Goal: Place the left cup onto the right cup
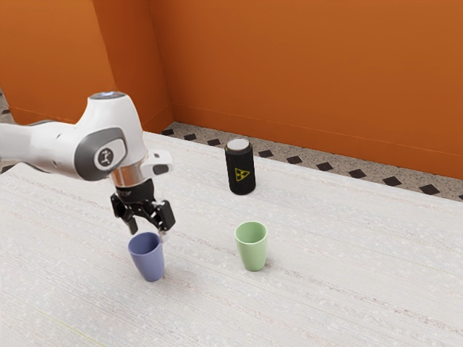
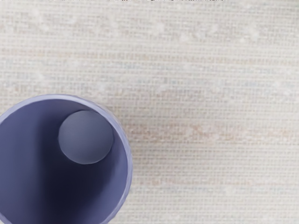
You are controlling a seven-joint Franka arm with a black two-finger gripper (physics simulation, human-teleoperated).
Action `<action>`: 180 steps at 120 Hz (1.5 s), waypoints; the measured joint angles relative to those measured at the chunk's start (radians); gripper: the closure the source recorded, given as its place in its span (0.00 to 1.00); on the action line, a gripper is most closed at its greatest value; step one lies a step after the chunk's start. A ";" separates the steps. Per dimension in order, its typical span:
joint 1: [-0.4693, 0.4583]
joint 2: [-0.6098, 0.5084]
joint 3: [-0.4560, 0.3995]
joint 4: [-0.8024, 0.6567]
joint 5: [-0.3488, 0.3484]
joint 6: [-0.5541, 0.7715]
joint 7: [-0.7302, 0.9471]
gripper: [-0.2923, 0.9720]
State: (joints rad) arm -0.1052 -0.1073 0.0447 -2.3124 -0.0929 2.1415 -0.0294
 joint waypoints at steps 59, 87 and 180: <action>-0.001 0.061 -0.016 -0.034 0.002 0.098 -0.026 0.26; 0.006 0.109 -0.014 0.001 0.010 0.116 -0.029 0.26; 0.023 0.181 -0.012 0.030 0.003 0.125 -0.039 0.42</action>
State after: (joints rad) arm -0.0824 0.0738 0.0322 -2.2819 -0.0904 2.2669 -0.0688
